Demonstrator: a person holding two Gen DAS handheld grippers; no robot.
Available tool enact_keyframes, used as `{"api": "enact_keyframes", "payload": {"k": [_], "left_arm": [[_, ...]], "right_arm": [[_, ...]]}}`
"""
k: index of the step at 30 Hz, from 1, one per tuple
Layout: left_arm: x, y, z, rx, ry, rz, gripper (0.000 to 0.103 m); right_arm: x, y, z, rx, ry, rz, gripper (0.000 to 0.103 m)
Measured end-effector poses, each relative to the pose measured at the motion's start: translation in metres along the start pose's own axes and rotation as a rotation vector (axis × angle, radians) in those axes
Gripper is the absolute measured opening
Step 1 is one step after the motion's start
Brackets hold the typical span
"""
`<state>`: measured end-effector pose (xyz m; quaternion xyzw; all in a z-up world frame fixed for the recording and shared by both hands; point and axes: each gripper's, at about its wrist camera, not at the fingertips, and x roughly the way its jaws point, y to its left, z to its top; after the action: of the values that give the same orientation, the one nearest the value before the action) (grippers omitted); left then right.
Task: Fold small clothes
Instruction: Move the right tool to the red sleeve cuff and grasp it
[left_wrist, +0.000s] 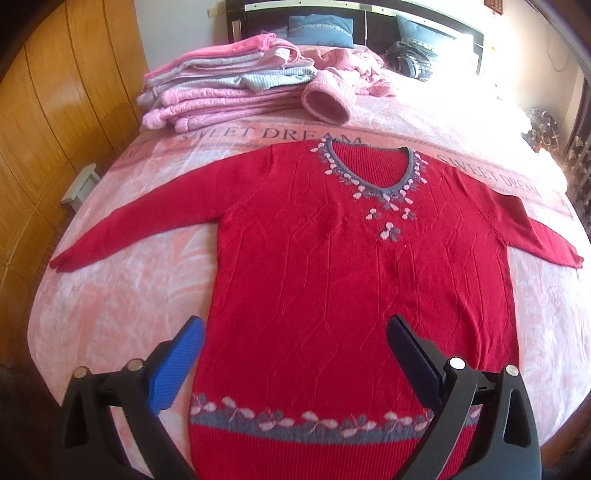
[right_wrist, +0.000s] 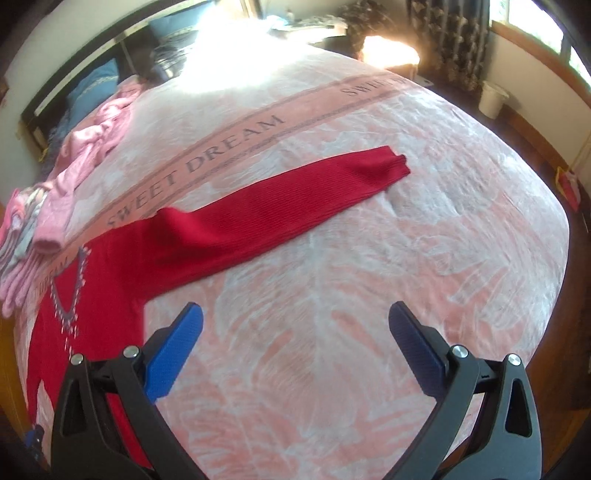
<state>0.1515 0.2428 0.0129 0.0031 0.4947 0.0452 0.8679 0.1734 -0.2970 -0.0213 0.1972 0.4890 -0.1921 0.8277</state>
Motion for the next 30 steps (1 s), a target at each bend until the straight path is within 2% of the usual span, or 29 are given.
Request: {"api": "enact_keyframes", "payload": {"k": [3, 6, 8, 12, 15, 21, 22, 24, 25, 27, 28, 30], "left_arm": [[0.017, -0.012, 0.018, 0.002, -0.005, -0.013, 0.099], [0.034, -0.023, 0.035, -0.004, -0.010, -0.020, 0.099], [0.045, -0.029, 0.044, -0.018, -0.009, -0.023, 0.099], [0.068, -0.039, 0.061, -0.061, -0.006, -0.035, 0.099], [0.082, -0.044, 0.069, -0.088, 0.001, -0.045, 0.099], [0.102, -0.047, 0.072, -0.069, -0.005, -0.013, 0.099], [0.106, -0.047, 0.072, -0.070, -0.002, -0.010, 0.099], [0.112, -0.045, 0.071, -0.078, 0.010, -0.005, 0.099], [0.114, -0.044, 0.071, -0.082, 0.016, -0.002, 0.099], [0.118, -0.043, 0.069, -0.090, 0.028, 0.000, 0.099], [0.120, -0.042, 0.069, -0.091, 0.033, -0.001, 0.099], [0.119, -0.044, 0.067, -0.081, 0.031, -0.003, 0.099]], "right_arm": [[0.034, -0.037, 0.031, 0.090, 0.029, 0.041, 0.100], [0.072, -0.058, 0.051, 0.103, 0.079, 0.002, 0.099], [0.091, -0.071, 0.063, 0.122, 0.102, 0.021, 0.099], [0.125, -0.079, 0.083, 0.119, 0.137, 0.088, 0.099], [0.148, -0.082, 0.093, 0.129, 0.147, 0.103, 0.099], [0.178, -0.092, 0.113, 0.178, 0.126, 0.138, 0.099], [0.178, -0.092, 0.115, 0.175, 0.111, 0.134, 0.096], [0.178, -0.094, 0.119, 0.175, 0.085, 0.097, 0.073], [0.178, -0.096, 0.122, 0.180, 0.076, 0.081, 0.055], [0.177, -0.107, 0.125, 0.211, 0.064, 0.111, 0.033], [0.176, -0.114, 0.126, 0.241, 0.056, 0.161, 0.007], [0.171, -0.126, 0.125, 0.308, 0.036, 0.274, 0.007]]}}
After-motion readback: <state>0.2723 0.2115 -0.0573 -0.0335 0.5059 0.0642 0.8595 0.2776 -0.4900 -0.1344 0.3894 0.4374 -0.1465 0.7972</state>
